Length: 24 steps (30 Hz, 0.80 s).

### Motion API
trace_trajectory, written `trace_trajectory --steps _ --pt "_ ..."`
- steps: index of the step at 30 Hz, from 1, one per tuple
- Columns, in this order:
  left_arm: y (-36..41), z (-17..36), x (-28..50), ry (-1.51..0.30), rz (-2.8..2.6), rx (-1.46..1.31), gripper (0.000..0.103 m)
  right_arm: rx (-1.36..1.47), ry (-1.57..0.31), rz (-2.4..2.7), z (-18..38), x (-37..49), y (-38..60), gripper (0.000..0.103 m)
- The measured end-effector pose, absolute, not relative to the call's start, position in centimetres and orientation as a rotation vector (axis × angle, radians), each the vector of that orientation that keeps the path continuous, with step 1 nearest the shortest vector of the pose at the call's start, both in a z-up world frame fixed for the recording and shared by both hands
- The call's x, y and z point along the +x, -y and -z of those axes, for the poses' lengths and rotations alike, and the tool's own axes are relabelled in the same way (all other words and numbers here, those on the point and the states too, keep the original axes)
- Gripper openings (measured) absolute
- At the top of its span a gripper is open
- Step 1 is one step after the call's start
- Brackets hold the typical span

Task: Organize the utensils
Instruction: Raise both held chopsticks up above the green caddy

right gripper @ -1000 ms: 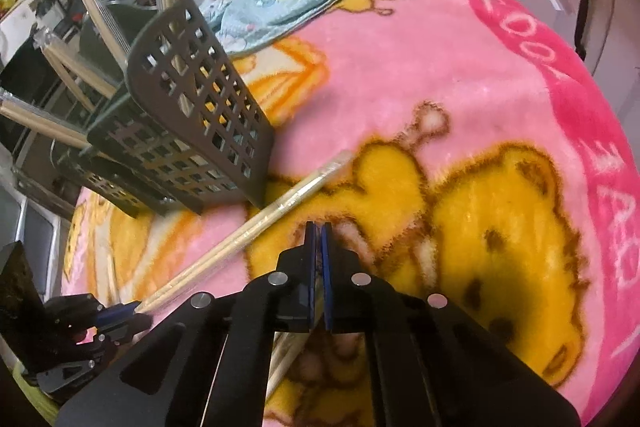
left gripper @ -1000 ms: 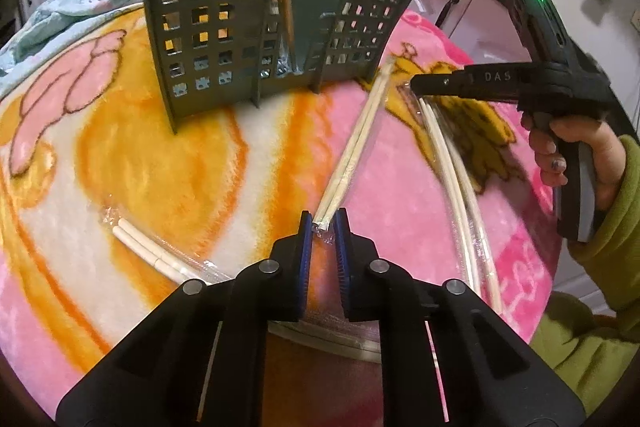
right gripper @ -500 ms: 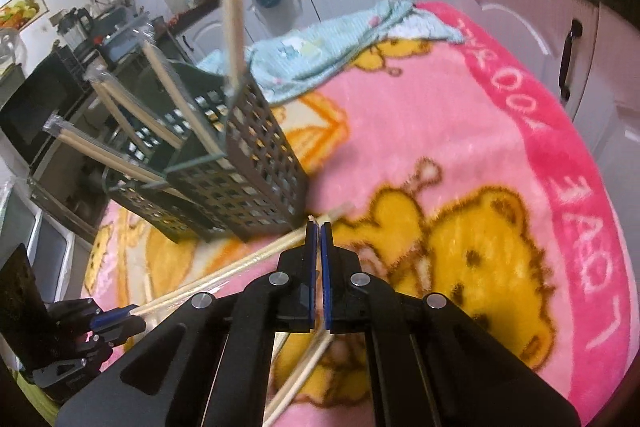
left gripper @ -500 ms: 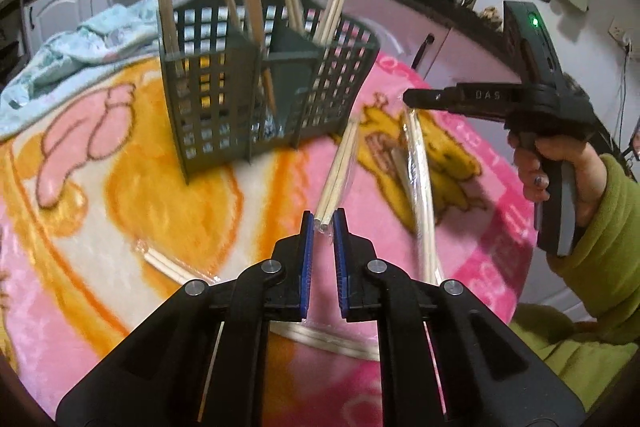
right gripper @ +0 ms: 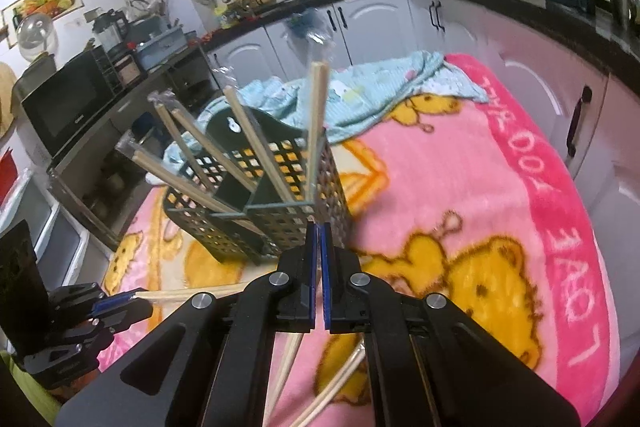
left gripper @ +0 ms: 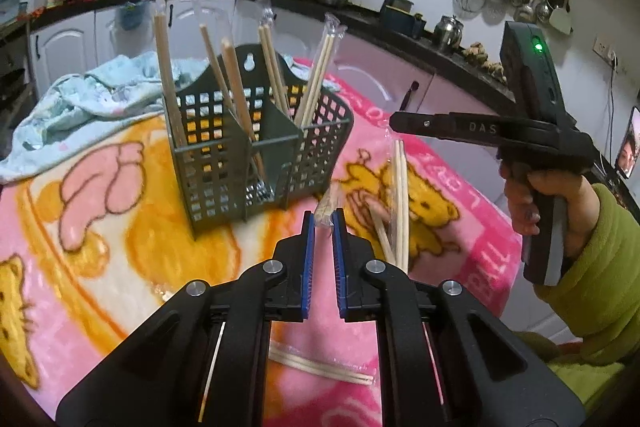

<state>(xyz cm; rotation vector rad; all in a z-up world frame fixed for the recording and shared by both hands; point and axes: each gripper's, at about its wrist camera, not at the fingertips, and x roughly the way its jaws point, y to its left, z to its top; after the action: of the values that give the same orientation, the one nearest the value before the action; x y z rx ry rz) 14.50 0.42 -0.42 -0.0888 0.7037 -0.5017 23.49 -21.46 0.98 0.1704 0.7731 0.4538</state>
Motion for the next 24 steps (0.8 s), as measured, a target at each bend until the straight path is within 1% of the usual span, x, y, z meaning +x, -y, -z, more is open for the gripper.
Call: trace_trajectory --steps 14,15,24 --pt "-1.0 -1.8 13.9 -0.643 0.492 -0.095 0.004 0.137 -0.71 -0.508 -3.9 22.3 19.8 0.002" --pt "-1.0 -1.9 13.9 -0.642 0.49 -0.094 0.001 0.132 -0.702 -0.508 -4.2 22.1 19.7 0.002" --pt "-1.4 -2.6 13.6 -0.621 0.484 -0.095 0.002 0.113 -0.644 -0.539 -6.6 21.8 19.0 0.002"
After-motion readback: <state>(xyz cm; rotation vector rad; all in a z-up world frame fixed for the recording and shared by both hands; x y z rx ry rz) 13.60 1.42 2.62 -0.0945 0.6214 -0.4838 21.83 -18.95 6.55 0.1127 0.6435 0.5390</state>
